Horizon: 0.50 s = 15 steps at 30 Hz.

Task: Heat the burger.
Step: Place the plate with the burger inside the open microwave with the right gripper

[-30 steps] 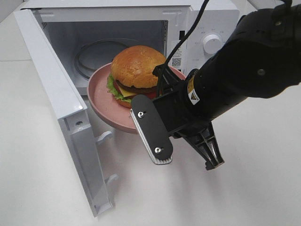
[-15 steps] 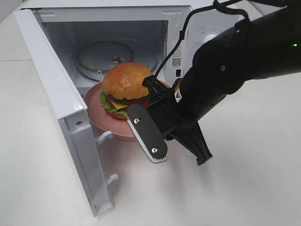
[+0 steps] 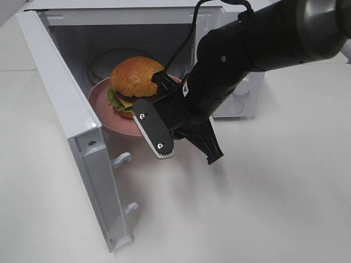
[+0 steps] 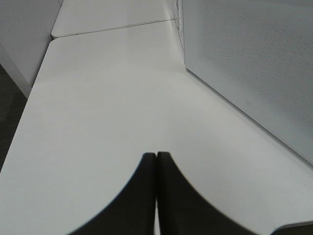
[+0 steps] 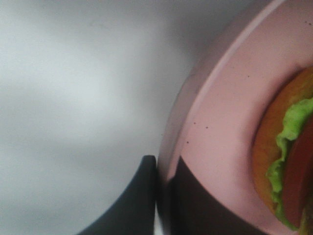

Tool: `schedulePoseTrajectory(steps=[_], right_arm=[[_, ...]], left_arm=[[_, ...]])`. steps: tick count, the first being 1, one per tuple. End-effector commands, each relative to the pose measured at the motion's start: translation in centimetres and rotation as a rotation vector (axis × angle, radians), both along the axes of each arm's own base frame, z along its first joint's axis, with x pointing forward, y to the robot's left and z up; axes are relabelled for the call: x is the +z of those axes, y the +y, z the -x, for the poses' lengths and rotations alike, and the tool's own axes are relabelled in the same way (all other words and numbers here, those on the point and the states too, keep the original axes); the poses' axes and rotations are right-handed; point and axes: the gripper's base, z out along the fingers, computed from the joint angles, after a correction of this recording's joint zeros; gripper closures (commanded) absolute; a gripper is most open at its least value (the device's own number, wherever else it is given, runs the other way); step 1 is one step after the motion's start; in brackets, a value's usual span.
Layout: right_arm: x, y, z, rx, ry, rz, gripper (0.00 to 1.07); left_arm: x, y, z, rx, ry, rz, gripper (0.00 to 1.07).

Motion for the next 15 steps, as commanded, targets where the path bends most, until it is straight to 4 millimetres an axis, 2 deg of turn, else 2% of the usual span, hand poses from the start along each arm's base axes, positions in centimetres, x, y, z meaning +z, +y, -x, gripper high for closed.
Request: schedulePoseTrajectory(steps=[1,8,11,15], right_arm=[[0.9,1.4,-2.0,0.004,-0.061,-0.053,1.07],[0.1,2.8,-4.0,-0.041,-0.023,-0.037,1.07],[-0.1,4.1,-5.5,-0.126,-0.005,-0.074,1.07],[-0.2,4.7,-6.3,-0.186,0.018,-0.088,1.07]], left_arm=[[0.0,-0.1,0.3,-0.002,-0.033,0.007,1.06],[0.0,-0.1,0.3,-0.002,-0.033,0.007,1.06],[0.0,-0.1,0.3,-0.002,-0.033,0.007,1.06],[0.0,-0.1,0.3,-0.002,-0.033,0.007,1.06]])
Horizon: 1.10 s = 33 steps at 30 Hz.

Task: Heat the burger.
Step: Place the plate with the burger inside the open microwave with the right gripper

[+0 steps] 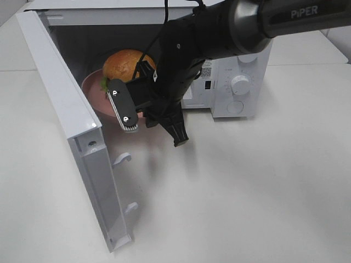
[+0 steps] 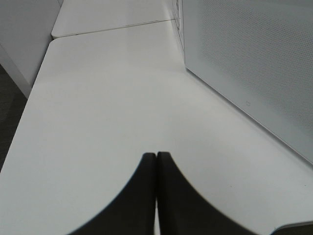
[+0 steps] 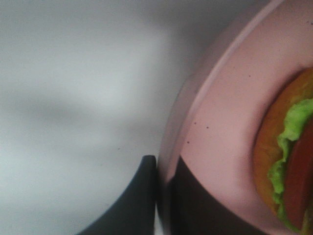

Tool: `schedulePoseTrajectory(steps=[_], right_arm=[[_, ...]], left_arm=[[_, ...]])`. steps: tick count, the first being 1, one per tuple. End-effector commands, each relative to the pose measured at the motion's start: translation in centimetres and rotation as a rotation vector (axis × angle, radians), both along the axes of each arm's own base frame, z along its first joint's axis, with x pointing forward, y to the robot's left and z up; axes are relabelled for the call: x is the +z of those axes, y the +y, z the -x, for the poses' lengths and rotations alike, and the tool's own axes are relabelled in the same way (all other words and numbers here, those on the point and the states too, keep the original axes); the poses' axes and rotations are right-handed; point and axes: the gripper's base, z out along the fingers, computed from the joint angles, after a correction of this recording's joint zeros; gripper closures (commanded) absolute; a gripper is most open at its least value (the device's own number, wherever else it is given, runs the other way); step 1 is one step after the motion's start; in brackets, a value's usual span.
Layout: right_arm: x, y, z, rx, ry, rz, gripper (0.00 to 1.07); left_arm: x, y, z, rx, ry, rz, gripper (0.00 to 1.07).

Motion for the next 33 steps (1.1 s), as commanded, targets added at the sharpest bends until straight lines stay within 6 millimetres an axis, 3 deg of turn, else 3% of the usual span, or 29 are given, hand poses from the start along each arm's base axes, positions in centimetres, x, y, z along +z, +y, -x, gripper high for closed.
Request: schedulePoseTrajectory(steps=[1,8,18,30,33], right_arm=[[1.0,0.7,-1.2,-0.063,-0.023,-0.055,1.07],[0.5,2.8,-3.7,-0.19,0.018,-0.075,1.07],[0.1,2.7,-7.6,-0.374,0.025,-0.115,1.07],[-0.2,2.9,-8.1,-0.448,0.058,-0.156,1.07],[-0.3,2.8,-8.1,-0.498,0.077,-0.167,0.98]], left_arm=[[0.0,-0.1,0.3,-0.002,-0.033,0.007,1.06],[0.0,-0.1,0.3,-0.002,-0.033,0.007,1.06],[0.0,-0.1,0.3,-0.002,-0.033,0.007,1.06],[0.0,-0.1,0.3,-0.002,-0.033,0.007,1.06],[0.0,-0.1,0.3,-0.002,-0.033,0.007,1.06]])
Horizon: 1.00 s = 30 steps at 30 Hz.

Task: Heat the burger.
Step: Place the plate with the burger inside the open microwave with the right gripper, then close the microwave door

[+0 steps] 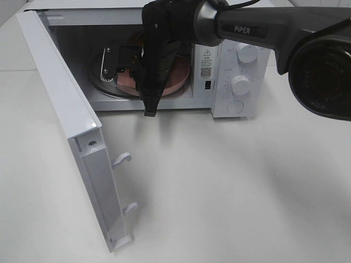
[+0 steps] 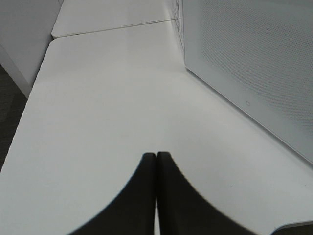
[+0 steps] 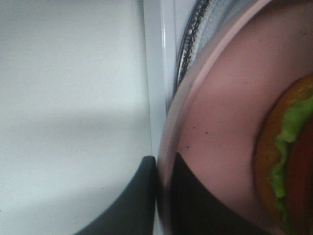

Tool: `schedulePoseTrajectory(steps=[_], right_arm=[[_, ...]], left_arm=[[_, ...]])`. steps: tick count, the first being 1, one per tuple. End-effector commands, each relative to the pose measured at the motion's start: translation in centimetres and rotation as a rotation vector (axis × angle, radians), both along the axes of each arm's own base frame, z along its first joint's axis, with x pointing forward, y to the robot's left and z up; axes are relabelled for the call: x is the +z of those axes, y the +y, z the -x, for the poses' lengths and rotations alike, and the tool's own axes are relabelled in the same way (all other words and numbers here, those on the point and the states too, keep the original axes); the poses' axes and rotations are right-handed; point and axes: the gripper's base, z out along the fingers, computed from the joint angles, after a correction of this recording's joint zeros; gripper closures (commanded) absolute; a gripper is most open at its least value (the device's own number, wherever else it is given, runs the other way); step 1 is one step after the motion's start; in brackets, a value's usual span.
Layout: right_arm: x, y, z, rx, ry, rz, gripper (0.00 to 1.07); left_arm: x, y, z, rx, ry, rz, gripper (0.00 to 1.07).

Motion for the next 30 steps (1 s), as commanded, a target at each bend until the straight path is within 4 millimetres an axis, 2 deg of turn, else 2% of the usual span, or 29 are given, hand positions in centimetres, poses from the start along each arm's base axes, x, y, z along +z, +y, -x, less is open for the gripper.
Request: schedulePoseTrajectory(steps=[1,2,3,4,5,6,7,8,9,11,12,13,14,15,30], right_arm=[[0.1,0.1,0.0,-0.032,0.009,-0.025,0.98],[0.1,0.0,0.1,-0.068,0.03,-0.028,0.86],[0.1,0.0,0.1,-0.068,0.03,-0.028,0.86],[0.1,0.0,0.1,-0.092,0.041,-0.034,0.74],[0.1,0.0,0.1,-0.092,0.041,-0.034,0.74],[0.1,0.0,0.2,-0.109,0.046,-0.039,0.68],[0.1,0.0,0.2,-0.109,0.046,-0.039,0.68],[0.2,-0.1,0.2,-0.143,0.053,-0.054,0.6],[0.2,-0.1,0.2,-0.143,0.053,-0.054,0.6],[0.6,-0.1,0.2,-0.287,0.088,-0.111,0.4],[0.6,-0.1,0.2,-0.287,0.088,-0.111,0.4],[1.0,-0.2,0.3,-0.354,0.102,-0.139,0.33],[1.0,-0.2,0.3,-0.354,0.102,-0.139,0.33],[1.6,-0.1,0.6,-0.412,0.113,-0.164,0.28],[2.1,-0.3,2.2,-0.548,0.235,-0.116,0.31]], left_arm=[[0.0,-0.1,0.3,-0.002,-0.033,0.007,1.06],[0.0,-0.1,0.3,-0.002,-0.033,0.007,1.06],[0.0,-0.1,0.3,-0.002,-0.033,0.007,1.06],[0.0,-0.1,0.3,-0.002,-0.033,0.007,1.06],[0.0,-0.1,0.3,-0.002,-0.033,0.007,1.06],[0.0,-0.1,0.3,-0.002,-0.033,0.007,1.06],[0.0,-0.1,0.3,-0.002,-0.033,0.007,1.06],[0.0,-0.1,0.3,-0.002,-0.033,0.007,1.06],[0.0,-0.1,0.3,-0.002,-0.033,0.007,1.06],[0.0,-0.1,0.3,-0.002,-0.033,0.007,1.06],[0.0,-0.1,0.3,-0.002,-0.033,0.007,1.06],[0.0,-0.1,0.3,-0.002,-0.033,0.007,1.06],[0.0,-0.1,0.3,-0.002,-0.033,0.007,1.06],[0.0,-0.1,0.3,-0.002,-0.033,0.007,1.06],[0.0,-0.1,0.3,-0.002,-0.033,0.007,1.06]])
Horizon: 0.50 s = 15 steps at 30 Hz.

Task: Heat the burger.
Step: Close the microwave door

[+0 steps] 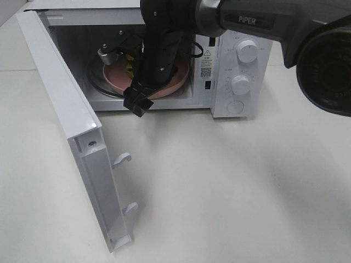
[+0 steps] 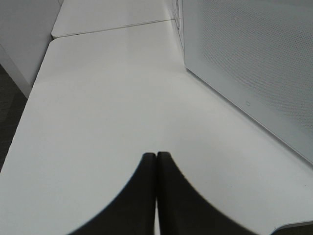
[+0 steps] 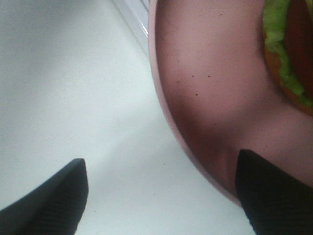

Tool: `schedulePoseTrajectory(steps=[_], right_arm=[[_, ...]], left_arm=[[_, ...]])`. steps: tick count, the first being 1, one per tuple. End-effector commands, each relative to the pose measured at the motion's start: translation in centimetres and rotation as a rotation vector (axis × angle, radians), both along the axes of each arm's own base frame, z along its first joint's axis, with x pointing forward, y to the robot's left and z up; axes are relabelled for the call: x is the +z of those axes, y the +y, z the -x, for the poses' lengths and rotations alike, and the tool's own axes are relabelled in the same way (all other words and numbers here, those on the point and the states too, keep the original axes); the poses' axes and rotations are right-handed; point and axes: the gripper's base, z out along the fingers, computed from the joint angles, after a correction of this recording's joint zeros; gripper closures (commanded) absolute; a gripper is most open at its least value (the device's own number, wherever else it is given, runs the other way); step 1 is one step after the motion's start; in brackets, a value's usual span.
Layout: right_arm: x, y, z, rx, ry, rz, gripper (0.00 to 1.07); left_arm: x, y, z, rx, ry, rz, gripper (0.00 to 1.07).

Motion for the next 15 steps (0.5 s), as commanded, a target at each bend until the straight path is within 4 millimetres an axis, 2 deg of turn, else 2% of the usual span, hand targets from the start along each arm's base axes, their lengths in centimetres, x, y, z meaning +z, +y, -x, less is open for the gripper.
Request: schedulePoseTrajectory(steps=[1,12,15], right_arm=[[1.0,0.2,1.0,-0.067,0.052,-0.007,0.31],[2.7,0.9,2.3,-0.115,0.065,-0.02,0.31],[3.8,1.1,3.0,-0.121,0.073,-0.033,0.31]], left_arm=[[0.0,-0.1,0.3,-0.002,-0.033,0.007,1.06],[0.0,-0.1,0.3,-0.002,-0.033,0.007,1.06],[0.0,-0.1,0.3,-0.002,-0.033,0.007,1.06]])
